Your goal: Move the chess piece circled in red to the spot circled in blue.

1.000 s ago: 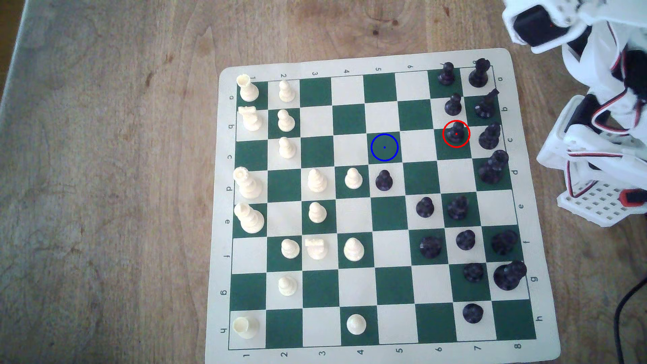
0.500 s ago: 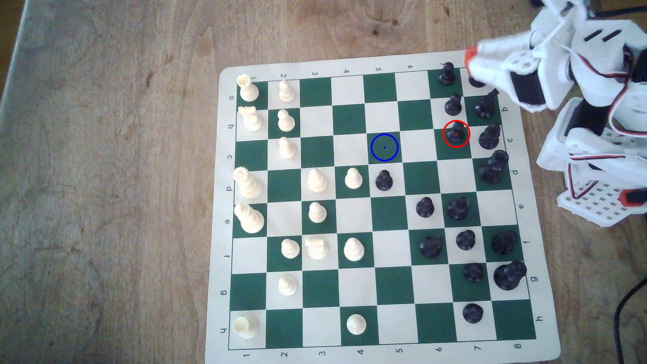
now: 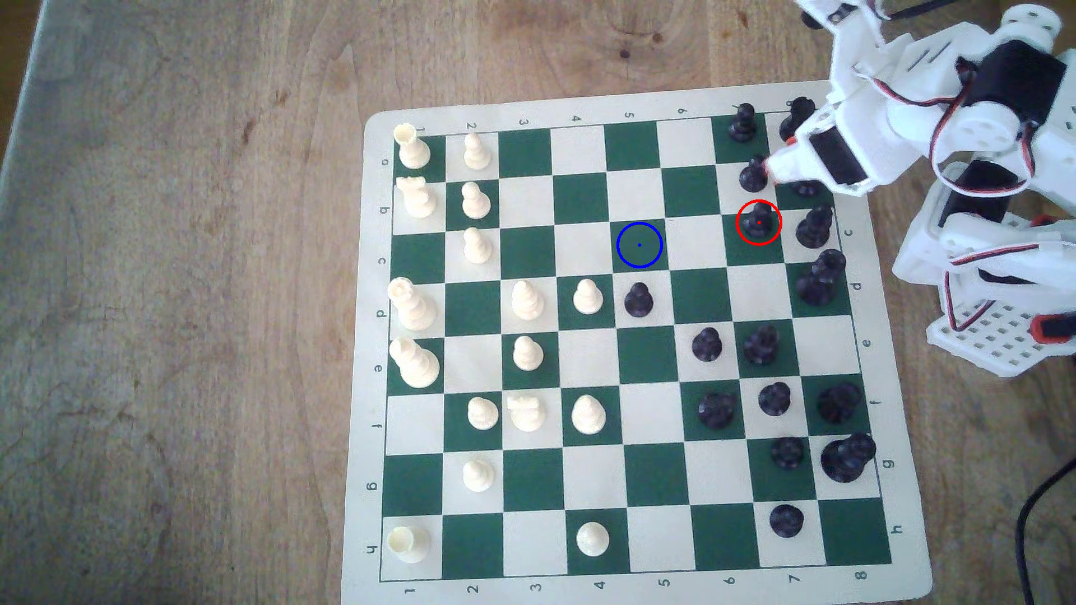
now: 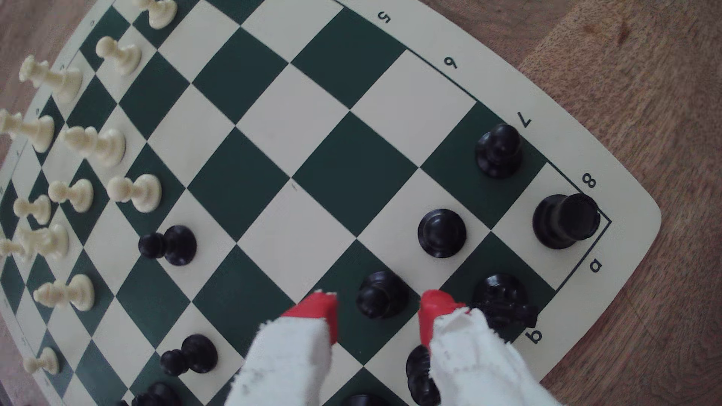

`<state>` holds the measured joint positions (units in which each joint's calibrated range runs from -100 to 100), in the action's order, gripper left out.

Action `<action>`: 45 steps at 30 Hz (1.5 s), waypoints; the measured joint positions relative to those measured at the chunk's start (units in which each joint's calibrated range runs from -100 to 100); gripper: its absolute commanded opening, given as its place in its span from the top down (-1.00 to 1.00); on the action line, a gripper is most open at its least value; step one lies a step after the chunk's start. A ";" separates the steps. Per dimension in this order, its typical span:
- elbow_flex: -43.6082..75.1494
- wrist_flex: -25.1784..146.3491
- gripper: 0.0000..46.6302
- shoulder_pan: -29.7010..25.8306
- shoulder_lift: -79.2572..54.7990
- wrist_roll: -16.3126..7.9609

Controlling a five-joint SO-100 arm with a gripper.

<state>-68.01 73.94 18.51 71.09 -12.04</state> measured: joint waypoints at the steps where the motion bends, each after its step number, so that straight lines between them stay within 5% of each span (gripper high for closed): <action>1: 0.00 0.00 0.27 -0.29 -0.67 0.10; 38: 0.09 -14.10 0.38 -4.35 -27.98 3.57; 45: 0.09 -16.41 0.62 -4.35 -29.58 3.76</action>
<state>-67.92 57.53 14.16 41.52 -8.28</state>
